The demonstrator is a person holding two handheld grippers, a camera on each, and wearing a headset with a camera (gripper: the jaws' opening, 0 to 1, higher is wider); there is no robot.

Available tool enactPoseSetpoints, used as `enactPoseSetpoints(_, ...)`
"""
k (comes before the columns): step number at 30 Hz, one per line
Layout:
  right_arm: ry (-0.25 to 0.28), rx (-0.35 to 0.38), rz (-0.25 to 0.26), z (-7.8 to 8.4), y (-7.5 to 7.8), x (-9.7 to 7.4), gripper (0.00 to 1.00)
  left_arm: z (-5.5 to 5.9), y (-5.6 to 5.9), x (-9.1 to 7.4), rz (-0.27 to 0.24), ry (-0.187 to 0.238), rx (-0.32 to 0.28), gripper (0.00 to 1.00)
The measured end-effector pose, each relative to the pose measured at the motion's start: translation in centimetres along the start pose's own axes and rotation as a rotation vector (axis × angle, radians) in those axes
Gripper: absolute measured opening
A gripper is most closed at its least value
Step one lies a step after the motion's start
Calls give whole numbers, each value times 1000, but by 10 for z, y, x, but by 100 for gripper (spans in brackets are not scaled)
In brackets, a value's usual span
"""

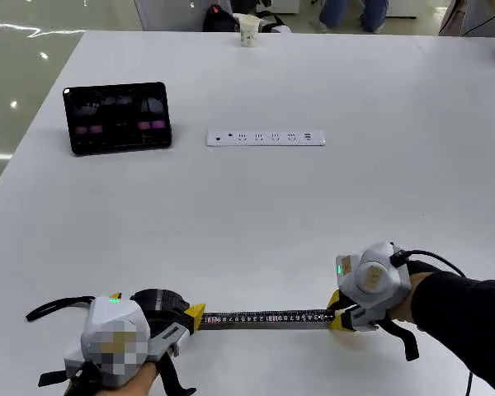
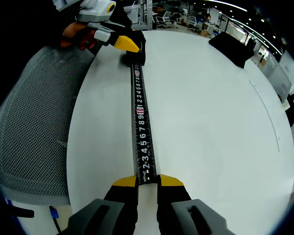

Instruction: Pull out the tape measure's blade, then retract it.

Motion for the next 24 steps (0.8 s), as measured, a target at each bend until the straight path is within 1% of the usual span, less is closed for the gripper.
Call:
enactPoseSetpoints(1,-4,-3,0,-1,0,0,11,0,0,1,2,-5,-8,74)
enactPoseSetpoints(2,-8,0,-1,-1,1,0,11,0,1,2,0,-17,-4,73)
enactPoseSetpoints(4,-12,2,-2,0,1,0,11,-1,4,3,-1,-23,14,70)
enactPoseSetpoints(5,-12,4,-2,-1,2,0,11,-1,5,3,11,-26,15,69)
enactPoseSetpoints(7,-17,5,-1,-1,1,0,11,-1,5,5,12,-34,19,72)
enactPoseSetpoints(10,-21,18,-2,-2,3,0,10,-1,4,5,4,-46,26,70)
enactPoseSetpoints(11,-23,23,-2,-2,3,0,10,-1,3,5,0,-52,31,68)
enactPoseSetpoints(13,-29,25,-5,-3,3,0,10,-1,-2,5,-21,-80,56,63)
enactPoseSetpoints(14,-35,31,-7,-4,4,0,10,-3,-2,6,1,-86,38,62)
enactPoseSetpoints(17,-44,37,-7,-4,3,0,10,-4,-2,7,12,-109,41,62)
enactPoseSetpoints(21,-42,46,0,-4,2,0,10,-3,1,6,6,-119,75,61)
enactPoseSetpoints(22,-29,64,6,-4,2,1,10,-2,2,7,0,-118,86,60)
enactPoseSetpoints(24,-34,55,10,-5,2,1,10,-3,1,7,-4,-121,92,60)
Point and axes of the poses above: the centre of the closed fingertips' face, and the gripper's own axes: x roughly forward along the fingers, y roughly to its right, z roughly out of its underside, the point moved 10 cm from there along -x, roughly backward along the fingers, and after that the axes turned 5 degrees about x, right-handed, at the moved point
